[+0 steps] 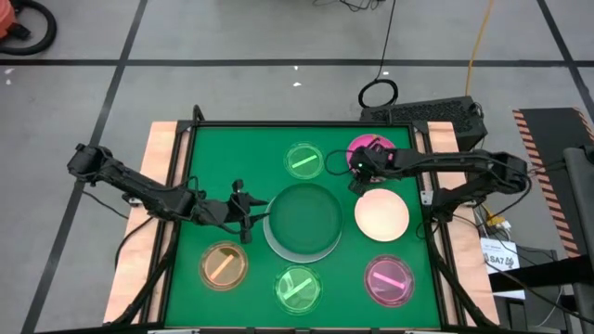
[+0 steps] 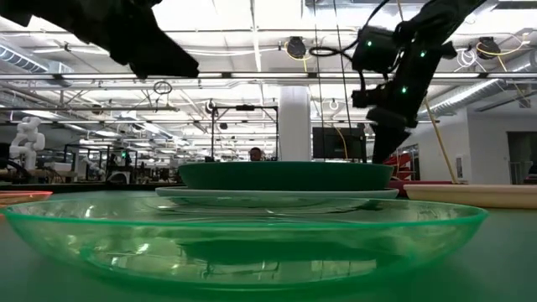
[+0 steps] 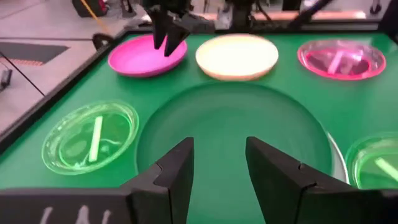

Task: Stack plastic plates
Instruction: Stack the large pink plate on top of the large green plate

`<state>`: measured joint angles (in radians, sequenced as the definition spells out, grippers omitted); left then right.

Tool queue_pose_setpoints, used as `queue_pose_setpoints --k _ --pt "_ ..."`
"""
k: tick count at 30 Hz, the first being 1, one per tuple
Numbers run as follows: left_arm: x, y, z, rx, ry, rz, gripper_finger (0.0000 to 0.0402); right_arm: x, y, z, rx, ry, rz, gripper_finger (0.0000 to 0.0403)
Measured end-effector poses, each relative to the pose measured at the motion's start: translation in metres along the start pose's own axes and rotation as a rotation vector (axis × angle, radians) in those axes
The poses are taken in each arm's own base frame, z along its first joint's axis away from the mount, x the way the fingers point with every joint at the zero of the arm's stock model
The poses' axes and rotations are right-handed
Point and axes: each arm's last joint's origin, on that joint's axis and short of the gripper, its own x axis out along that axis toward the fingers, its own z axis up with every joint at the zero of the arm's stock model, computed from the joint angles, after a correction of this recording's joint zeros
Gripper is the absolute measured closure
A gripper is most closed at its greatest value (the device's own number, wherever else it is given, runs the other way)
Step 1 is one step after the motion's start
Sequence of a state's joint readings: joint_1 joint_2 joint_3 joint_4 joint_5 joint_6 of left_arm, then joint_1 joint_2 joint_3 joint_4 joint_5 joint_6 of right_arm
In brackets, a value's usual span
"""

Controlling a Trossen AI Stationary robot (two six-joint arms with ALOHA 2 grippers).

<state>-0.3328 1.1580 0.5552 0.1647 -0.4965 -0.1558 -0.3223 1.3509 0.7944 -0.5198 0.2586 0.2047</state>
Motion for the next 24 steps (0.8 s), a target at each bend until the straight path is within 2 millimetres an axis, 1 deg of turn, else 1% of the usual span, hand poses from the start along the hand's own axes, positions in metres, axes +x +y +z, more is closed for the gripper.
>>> queue_pose_setpoints --k 5,16,20,24 --pt "-0.002 -0.005 -0.002 0.015 0.013 -0.021 0.0248 0.016 0.004 -0.001 -0.014 0.052 -0.011 0.0235" --pt "-0.002 -0.005 -0.003 0.040 0.017 -0.024 0.0248 0.040 0.005 -0.006 -0.008 0.142 -0.066 0.0235" --pt "-0.002 -0.005 -0.003 0.045 0.017 -0.025 0.0248 0.045 0.006 -0.007 -0.014 0.164 -0.070 0.0252" --pt "-0.002 -0.004 -0.004 0.048 0.030 -0.023 0.0248 0.045 0.006 -0.007 0.002 0.165 -0.071 0.0290"
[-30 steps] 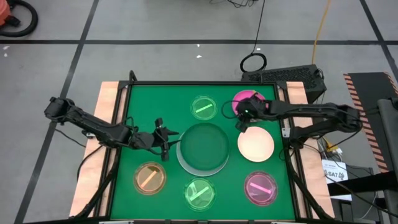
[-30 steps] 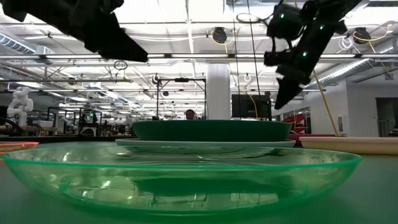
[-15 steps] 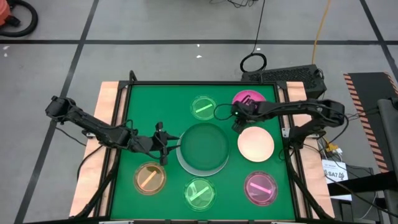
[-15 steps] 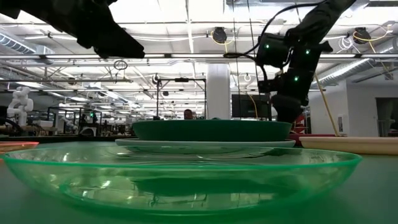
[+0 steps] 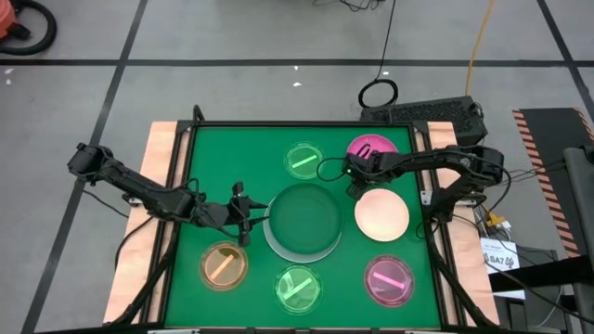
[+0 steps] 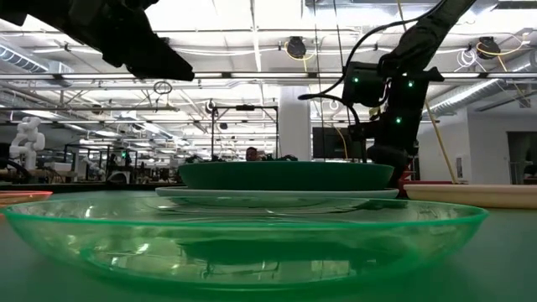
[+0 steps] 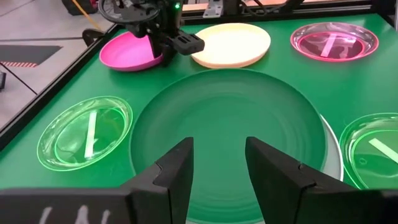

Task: Stack plastic plates
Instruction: Stack the large pink plate on top of the large green plate

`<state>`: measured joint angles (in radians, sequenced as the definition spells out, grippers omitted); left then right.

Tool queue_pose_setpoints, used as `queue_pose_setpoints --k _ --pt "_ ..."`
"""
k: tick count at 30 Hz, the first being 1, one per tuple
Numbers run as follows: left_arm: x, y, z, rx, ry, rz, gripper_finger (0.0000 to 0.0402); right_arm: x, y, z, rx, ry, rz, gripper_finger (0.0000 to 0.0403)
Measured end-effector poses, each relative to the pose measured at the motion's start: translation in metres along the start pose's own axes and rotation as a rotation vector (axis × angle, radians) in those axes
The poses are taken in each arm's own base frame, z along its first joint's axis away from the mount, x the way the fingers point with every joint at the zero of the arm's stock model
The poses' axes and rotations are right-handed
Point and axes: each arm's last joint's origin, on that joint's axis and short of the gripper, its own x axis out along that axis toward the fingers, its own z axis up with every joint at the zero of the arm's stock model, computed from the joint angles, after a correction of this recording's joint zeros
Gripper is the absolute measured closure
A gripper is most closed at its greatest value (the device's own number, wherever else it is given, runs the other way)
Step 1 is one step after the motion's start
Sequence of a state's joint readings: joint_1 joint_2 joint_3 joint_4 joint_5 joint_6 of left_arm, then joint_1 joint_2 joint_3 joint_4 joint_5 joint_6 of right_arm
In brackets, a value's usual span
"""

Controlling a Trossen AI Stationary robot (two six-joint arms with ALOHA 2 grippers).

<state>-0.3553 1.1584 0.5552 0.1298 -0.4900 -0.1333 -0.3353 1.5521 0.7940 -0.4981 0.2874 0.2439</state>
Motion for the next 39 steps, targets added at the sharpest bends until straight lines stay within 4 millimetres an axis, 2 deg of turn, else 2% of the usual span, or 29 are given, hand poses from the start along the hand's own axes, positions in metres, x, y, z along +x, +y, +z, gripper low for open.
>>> queue_pose_setpoints --k 9,21,27,39 --pt "0.000 -0.001 0.000 0.002 0.001 -0.005 0.0248 0.000 0.000 -0.001 -0.043 0.004 -0.022 0.0390" --pt "0.000 -0.001 -0.001 0.002 0.004 -0.005 0.0248 -0.011 0.004 -0.004 -0.087 -0.008 0.007 0.0391" --pt "0.000 -0.001 -0.002 0.005 0.012 -0.004 0.0248 -0.031 0.013 -0.007 -0.135 -0.052 0.041 0.0393" --pt "0.000 -0.001 -0.001 -0.011 0.007 -0.004 0.0248 -0.094 0.052 -0.002 -0.229 -0.195 0.147 0.0394"
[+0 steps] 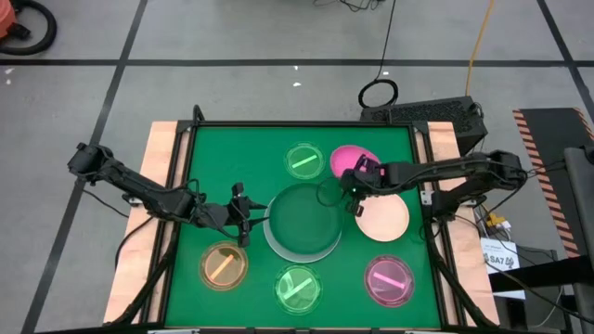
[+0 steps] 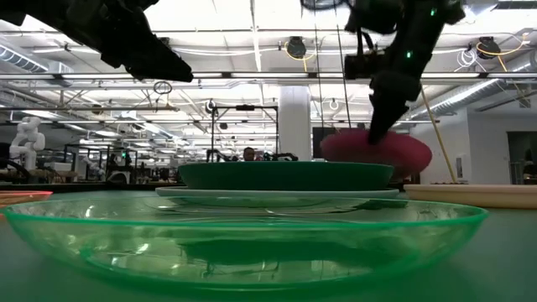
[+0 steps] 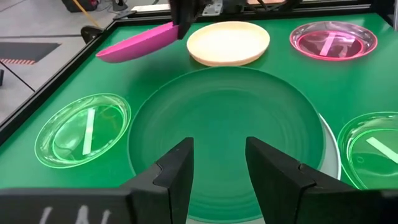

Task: Stack plastic plates
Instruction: Stack the large pink plate on top of the large green plate

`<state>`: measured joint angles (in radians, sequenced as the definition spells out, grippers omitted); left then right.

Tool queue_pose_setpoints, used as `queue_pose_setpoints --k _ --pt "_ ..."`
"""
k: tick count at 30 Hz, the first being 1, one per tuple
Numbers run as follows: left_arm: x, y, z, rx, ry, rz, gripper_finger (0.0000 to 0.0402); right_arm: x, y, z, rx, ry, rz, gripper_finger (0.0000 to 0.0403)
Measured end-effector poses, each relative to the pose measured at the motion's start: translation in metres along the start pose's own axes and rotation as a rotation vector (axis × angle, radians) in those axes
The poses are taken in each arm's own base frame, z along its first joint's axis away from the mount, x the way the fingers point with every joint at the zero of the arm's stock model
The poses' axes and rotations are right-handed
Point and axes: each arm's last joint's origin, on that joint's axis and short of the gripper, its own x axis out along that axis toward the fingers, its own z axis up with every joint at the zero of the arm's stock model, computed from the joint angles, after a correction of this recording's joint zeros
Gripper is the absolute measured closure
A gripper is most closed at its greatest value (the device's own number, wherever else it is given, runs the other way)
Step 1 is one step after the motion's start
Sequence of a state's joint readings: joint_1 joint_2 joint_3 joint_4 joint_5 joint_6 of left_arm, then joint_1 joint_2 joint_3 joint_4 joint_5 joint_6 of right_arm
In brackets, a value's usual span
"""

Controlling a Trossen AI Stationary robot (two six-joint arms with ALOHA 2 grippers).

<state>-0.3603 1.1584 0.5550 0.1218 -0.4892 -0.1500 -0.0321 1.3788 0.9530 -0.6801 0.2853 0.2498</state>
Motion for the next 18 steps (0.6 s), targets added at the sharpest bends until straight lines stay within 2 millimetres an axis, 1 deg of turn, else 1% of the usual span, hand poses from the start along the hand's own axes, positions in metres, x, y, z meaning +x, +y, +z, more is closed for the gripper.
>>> queue_pose_setpoints --k 5,9,13,18 --pt "0.000 0.000 0.000 0.000 0.005 0.000 0.0248 -0.022 0.026 0.007 -0.058 -0.088 0.009 0.0394" --pt "0.000 0.000 -0.001 0.001 0.007 0.000 0.0248 -0.038 0.048 0.009 -0.120 -0.178 0.016 0.0394" --pt "0.000 0.000 -0.001 0.000 0.006 0.001 0.0248 -0.050 0.065 0.006 -0.221 -0.233 0.008 0.0394" --pt "0.000 0.000 -0.001 -0.008 0.006 0.000 0.0248 -0.058 0.082 -0.002 -0.353 -0.273 0.035 0.0394"
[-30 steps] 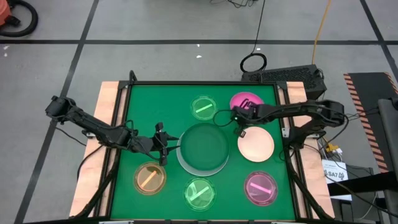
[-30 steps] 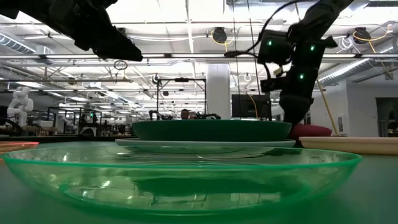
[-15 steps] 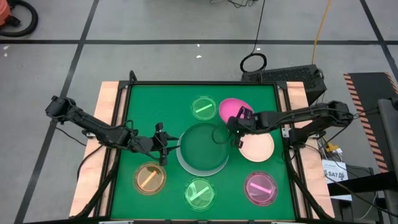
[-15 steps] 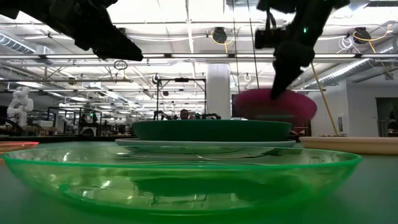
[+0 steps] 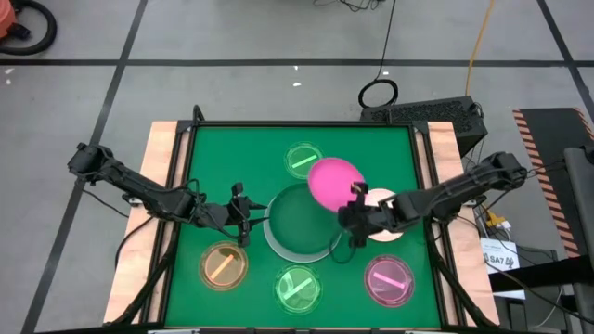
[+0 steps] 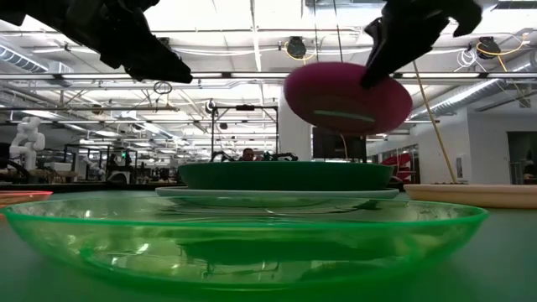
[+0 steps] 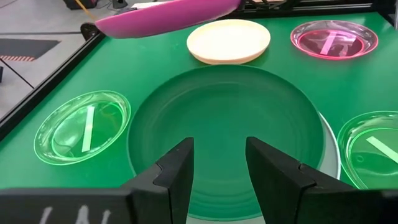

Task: Stack plastic plates
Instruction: Stack the large pink plate on top of the large green plate

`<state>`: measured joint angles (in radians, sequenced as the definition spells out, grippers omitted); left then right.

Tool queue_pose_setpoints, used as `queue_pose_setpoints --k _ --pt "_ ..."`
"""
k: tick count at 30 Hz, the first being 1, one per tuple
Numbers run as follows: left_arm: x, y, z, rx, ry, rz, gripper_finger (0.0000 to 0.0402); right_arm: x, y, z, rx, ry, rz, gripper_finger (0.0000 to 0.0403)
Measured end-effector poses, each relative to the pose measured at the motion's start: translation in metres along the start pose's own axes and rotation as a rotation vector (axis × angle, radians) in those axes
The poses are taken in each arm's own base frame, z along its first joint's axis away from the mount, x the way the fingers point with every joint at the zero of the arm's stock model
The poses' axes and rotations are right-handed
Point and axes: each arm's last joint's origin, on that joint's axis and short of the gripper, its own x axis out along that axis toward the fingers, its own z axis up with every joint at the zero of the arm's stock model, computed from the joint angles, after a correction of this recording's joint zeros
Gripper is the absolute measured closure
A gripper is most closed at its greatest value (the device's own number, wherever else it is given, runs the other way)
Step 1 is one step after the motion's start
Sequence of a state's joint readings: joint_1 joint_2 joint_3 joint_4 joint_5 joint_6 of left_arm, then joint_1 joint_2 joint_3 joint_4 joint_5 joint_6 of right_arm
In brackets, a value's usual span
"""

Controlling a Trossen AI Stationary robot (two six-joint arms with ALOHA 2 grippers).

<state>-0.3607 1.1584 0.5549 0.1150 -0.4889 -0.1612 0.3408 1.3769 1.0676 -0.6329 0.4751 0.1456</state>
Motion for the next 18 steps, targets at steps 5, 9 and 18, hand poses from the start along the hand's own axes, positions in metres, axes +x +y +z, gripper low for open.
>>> queue_pose_setpoints --k 5,9,18 --pt "0.000 0.000 0.000 -0.006 0.000 0.000 0.0248 -0.005 0.015 0.004 -0.099 -0.066 0.037 0.0394" --pt "0.000 0.000 0.000 -0.009 -0.002 0.000 0.0248 -0.005 0.022 0.007 -0.169 -0.104 0.049 0.0394" --pt "0.000 0.000 0.001 -0.014 -0.012 -0.002 0.0248 0.023 0.039 0.012 -0.329 -0.110 0.054 0.0394"
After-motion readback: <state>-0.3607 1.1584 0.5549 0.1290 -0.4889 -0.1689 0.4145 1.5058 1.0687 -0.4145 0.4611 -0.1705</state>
